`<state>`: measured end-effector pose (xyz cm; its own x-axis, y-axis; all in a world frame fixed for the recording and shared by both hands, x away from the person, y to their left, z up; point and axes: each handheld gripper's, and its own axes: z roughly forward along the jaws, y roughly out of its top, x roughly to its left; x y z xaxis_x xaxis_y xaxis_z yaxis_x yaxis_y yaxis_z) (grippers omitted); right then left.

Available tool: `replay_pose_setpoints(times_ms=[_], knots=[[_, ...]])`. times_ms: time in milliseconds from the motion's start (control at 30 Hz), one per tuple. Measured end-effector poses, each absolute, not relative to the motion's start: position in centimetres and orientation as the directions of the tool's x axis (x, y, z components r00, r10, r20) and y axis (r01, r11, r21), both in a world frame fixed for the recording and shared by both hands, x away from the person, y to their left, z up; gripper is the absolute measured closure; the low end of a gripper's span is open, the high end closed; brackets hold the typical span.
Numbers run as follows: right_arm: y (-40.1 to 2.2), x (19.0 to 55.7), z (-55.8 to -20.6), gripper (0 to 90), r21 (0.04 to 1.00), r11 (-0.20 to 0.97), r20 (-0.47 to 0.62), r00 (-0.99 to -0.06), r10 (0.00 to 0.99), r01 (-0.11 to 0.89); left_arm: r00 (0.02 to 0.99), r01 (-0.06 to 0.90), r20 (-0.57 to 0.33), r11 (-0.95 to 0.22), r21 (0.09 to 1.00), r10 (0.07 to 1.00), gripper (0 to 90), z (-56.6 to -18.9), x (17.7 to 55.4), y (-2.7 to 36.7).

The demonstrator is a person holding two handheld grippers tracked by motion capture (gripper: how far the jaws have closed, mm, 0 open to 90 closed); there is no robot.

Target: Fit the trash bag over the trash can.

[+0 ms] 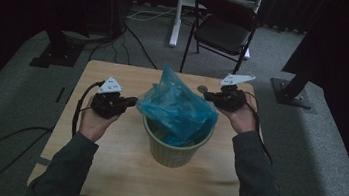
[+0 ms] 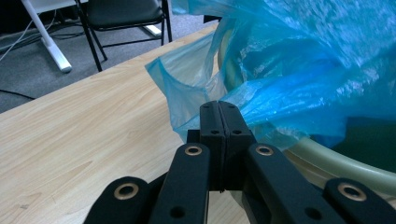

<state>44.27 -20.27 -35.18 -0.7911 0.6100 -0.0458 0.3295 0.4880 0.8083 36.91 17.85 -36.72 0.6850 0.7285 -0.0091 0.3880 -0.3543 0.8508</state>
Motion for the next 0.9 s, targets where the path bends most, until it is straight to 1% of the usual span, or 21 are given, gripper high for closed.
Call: replay_pose_setpoints(times_ms=[200,433,900], knots=[[-21.2,44.4,-35.6,90.0,0.813,0.472,-0.061,-0.755,0.653,0.342,0.684,0.391,-0.004,-0.362,0.846,0.729,89.4,-36.9,37.3,17.5],[-22.2,44.6,-36.6,90.0,0.803,0.464,-0.054,-0.73,0.681,0.374,0.683,0.396,-0.005,-0.364,0.843,0.731,89.4,-37.2,37.6,17.2],[-23.6,43.8,-39.3,90.0,0.778,0.469,-0.023,-0.727,0.686,0.418,0.681,0.434,-0.024,-0.377,0.818,0.732,89.5,-39.0,37.8,17.3]])
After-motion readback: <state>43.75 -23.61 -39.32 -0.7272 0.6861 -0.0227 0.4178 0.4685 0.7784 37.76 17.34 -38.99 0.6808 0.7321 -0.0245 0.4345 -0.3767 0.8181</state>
